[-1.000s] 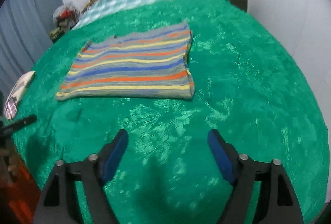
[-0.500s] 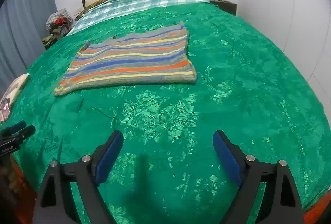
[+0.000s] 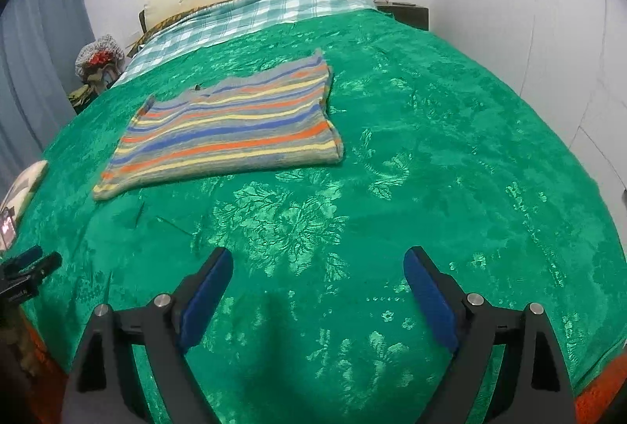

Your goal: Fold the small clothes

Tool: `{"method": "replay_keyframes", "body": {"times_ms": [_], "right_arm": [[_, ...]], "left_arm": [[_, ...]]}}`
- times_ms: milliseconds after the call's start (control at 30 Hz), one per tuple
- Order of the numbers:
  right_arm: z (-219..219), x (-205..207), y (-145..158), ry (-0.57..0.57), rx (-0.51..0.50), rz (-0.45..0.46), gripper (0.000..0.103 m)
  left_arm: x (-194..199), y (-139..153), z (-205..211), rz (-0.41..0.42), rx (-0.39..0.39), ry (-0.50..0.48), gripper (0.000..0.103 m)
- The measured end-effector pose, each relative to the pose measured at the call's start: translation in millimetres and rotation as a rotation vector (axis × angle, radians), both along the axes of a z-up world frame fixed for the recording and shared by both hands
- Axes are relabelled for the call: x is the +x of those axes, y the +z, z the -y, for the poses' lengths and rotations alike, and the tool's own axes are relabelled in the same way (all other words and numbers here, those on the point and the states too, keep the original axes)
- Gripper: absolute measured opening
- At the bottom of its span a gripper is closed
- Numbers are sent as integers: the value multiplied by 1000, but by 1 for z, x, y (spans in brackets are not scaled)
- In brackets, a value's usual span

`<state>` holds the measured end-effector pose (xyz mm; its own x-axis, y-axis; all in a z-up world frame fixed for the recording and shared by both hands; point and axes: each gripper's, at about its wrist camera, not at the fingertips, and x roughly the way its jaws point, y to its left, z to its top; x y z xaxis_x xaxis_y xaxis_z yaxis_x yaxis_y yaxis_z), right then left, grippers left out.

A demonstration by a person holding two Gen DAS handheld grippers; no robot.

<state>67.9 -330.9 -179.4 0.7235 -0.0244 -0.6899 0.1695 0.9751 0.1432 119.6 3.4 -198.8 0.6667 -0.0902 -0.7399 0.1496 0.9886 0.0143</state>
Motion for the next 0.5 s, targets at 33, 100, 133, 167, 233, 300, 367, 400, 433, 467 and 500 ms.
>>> {"method": "replay_keyframes", "body": {"times_ms": [33,100,133,167,233,300,367,400,433,467,500], "right_arm": [[0,0,0,0,1,-2,88],[0,-1,1,2,2,-2,88],[0,-2,1,3,1,-1,88],[0,-3,2,5,-2,2,88],[-1,-4,3,9,-8,9,88],[-1,-5,4,11,-13,12,88],[-2,-6,4,11,-9,12,88],[-1,-6,3,10,-6,12,88],[-1,-6,3,9,-4,12,88],[0,-6,3,8,-1,14,88],[1,-6,3,7,1,14,88]], "left_arm": [[1,0,-1,-3,1,5,94],[1,0,-3,-4,-1,11,94],[1,0,-3,-3,-2,14,94],[1,0,-4,-3,-1,16,94],[0,0,-4,-1,-1,20,94],[0,0,-5,-1,2,21,94],[-1,0,-4,-1,6,18,94],[-1,0,-4,-1,8,17,94],[-1,-1,-3,-1,14,14,94],[-1,-1,-2,-3,17,12,94],[-1,-2,-1,-5,21,11,94]]}}
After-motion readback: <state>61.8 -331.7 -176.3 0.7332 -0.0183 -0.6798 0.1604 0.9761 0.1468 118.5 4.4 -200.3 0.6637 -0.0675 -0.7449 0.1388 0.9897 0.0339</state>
